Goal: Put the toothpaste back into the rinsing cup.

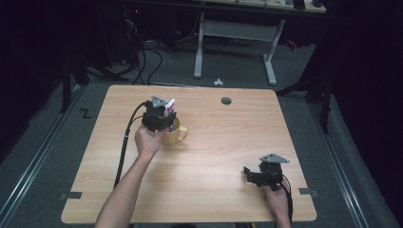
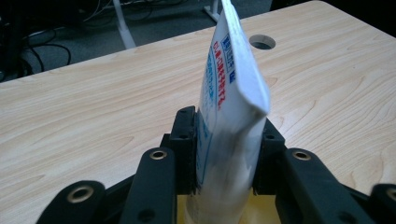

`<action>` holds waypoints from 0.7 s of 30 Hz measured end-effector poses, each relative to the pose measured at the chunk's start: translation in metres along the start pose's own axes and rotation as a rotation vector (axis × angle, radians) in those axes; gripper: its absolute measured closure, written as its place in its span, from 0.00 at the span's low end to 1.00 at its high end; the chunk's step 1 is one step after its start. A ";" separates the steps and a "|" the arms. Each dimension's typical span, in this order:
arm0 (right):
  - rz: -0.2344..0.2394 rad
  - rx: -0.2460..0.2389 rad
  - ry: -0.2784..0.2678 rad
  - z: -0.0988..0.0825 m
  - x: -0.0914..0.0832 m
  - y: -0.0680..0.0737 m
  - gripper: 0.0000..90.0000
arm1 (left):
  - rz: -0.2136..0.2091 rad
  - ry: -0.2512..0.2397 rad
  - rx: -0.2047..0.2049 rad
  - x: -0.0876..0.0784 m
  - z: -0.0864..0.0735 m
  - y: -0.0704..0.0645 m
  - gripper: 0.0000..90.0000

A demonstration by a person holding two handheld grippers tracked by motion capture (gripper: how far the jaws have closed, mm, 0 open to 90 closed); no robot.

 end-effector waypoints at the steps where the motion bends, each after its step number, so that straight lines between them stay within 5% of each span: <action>1: 0.001 0.000 0.000 0.000 0.000 0.000 0.16 | 0.001 0.004 0.002 0.000 -0.001 0.000 0.75; 21: 0.000 0.000 0.000 0.000 0.000 0.000 0.16 | 0.007 0.042 0.015 0.008 -0.013 0.001 0.75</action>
Point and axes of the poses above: each handheld gripper's, and its own axes: x roughly forward along the jaws, z roughly out of its top, y roughly to its left, the point moved 9 cm from there along x, roughly forward along the jaws, and after that the axes turned 14 degrees about z, right-handed, at the moved point
